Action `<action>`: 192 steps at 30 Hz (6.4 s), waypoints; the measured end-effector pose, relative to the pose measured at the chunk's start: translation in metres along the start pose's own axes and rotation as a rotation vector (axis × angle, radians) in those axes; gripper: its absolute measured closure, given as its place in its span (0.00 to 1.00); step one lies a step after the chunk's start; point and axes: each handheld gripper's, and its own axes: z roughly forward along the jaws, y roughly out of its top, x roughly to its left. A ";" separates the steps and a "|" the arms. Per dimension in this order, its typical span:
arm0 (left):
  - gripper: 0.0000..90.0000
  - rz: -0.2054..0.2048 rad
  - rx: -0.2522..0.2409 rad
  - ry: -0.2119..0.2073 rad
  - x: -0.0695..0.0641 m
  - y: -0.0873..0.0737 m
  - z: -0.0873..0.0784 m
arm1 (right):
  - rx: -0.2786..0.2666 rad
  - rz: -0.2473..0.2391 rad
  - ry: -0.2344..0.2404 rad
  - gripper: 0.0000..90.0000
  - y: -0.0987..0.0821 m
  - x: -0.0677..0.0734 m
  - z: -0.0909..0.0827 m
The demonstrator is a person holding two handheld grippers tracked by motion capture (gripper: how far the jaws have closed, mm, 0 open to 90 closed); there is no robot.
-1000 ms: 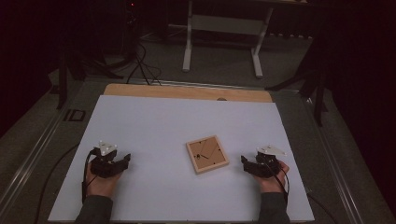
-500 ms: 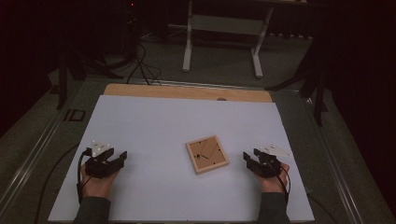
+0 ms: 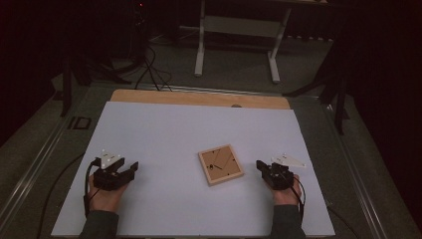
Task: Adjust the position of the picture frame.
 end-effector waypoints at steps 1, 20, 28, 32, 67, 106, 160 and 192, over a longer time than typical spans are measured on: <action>0.52 0.001 -0.003 -0.001 0.000 0.000 0.000 | 0.004 -0.005 0.010 0.99 0.000 0.001 0.001; 0.51 0.023 -0.011 0.003 -0.004 0.001 -0.002 | 0.100 -0.069 0.077 1.00 -0.006 0.023 0.020; 0.52 0.024 -0.020 0.005 -0.004 0.001 -0.003 | 0.113 -0.072 0.086 1.00 -0.006 0.023 0.022; 0.52 0.025 -0.019 0.004 -0.005 0.001 -0.003 | 0.121 -0.080 0.087 1.00 -0.007 0.025 0.023; 0.51 0.036 -0.007 -0.012 -0.006 0.001 0.000 | 0.145 -0.177 0.187 1.00 -0.007 0.056 0.027; 0.51 0.092 -0.007 -0.061 -0.028 0.004 0.001 | 0.142 -0.401 0.347 1.00 0.005 0.139 0.058; 0.53 0.106 0.011 -0.126 -0.041 0.004 0.005 | 0.141 -0.212 0.160 1.00 0.050 0.081 0.108; 0.55 0.119 0.026 -0.147 -0.046 0.003 0.008 | 0.193 -0.289 0.201 1.00 0.029 0.099 0.083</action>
